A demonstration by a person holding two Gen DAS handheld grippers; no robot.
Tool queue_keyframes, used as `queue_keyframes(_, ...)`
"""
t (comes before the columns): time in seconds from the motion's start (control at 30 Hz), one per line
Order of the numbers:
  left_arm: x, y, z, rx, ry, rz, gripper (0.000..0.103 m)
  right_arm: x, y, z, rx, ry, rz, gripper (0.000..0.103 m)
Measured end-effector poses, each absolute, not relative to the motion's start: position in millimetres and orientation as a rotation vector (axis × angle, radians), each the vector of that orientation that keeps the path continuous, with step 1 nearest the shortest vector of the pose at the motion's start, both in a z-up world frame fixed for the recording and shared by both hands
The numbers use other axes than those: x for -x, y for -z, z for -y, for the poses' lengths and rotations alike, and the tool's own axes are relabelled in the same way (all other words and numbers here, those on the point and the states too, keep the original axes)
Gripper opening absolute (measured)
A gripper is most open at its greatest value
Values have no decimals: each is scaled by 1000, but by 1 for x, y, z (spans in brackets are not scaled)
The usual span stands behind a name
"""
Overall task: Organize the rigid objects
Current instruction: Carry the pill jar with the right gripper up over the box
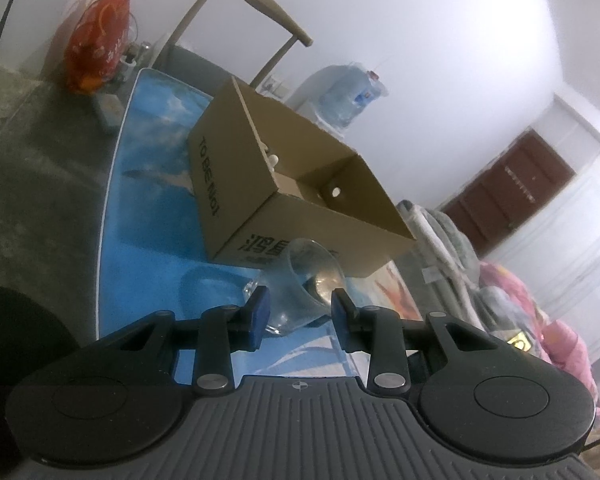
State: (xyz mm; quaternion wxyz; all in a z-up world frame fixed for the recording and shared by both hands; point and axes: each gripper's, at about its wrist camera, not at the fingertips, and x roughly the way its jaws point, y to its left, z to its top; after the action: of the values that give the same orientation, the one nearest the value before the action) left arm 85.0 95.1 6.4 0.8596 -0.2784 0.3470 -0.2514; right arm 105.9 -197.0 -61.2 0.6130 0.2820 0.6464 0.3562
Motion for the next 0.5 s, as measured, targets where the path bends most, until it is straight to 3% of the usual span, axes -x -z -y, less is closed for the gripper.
queue_keyframes(0.43,-81,-5,-103,589,496,-720,33,-104,20,237,-760,-854,-1396,55)
queue_keyframes(0.5,-80,-8,-102,584,490,-711,40,-103,9,250,-802,-856,-1346,55)
